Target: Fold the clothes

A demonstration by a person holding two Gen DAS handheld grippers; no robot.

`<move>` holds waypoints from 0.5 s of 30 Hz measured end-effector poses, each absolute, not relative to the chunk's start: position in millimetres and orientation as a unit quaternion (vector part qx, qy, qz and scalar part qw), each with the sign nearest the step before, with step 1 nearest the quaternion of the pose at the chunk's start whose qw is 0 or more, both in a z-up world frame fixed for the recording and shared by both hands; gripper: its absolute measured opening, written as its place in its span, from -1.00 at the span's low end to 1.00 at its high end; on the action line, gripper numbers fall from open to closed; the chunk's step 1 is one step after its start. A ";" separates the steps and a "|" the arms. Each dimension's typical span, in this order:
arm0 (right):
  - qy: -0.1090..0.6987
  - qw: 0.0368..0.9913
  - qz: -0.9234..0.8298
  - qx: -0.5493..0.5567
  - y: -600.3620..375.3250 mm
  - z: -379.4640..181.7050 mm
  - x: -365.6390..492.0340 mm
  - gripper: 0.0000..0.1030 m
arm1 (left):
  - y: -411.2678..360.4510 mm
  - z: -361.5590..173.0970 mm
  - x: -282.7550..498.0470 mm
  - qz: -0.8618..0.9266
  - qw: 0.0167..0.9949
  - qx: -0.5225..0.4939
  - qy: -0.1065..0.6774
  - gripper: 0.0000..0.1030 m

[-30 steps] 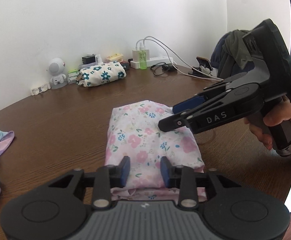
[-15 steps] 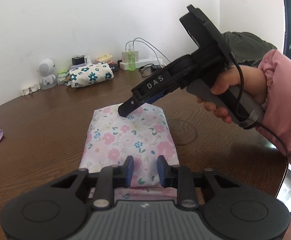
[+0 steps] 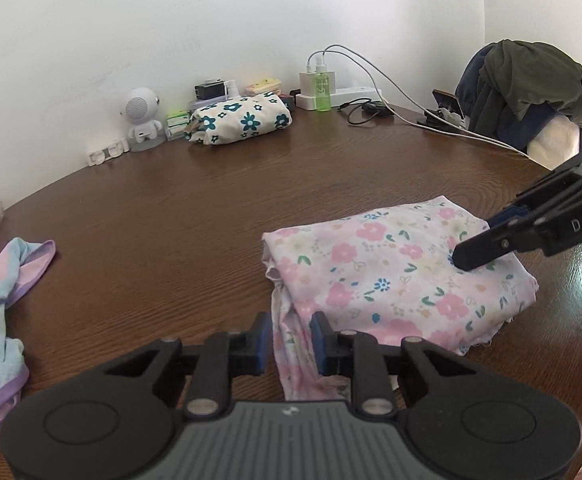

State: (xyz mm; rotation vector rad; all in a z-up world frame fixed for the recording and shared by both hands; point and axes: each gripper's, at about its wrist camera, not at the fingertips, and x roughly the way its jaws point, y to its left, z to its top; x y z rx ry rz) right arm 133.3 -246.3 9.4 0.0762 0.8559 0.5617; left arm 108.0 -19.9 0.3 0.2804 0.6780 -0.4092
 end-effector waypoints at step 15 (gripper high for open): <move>0.345 0.901 0.243 0.095 -277.6 25.6 116.8 1.00 | -12.0 21.0 74.2 -0.175 0.940 0.024 0.292 0.92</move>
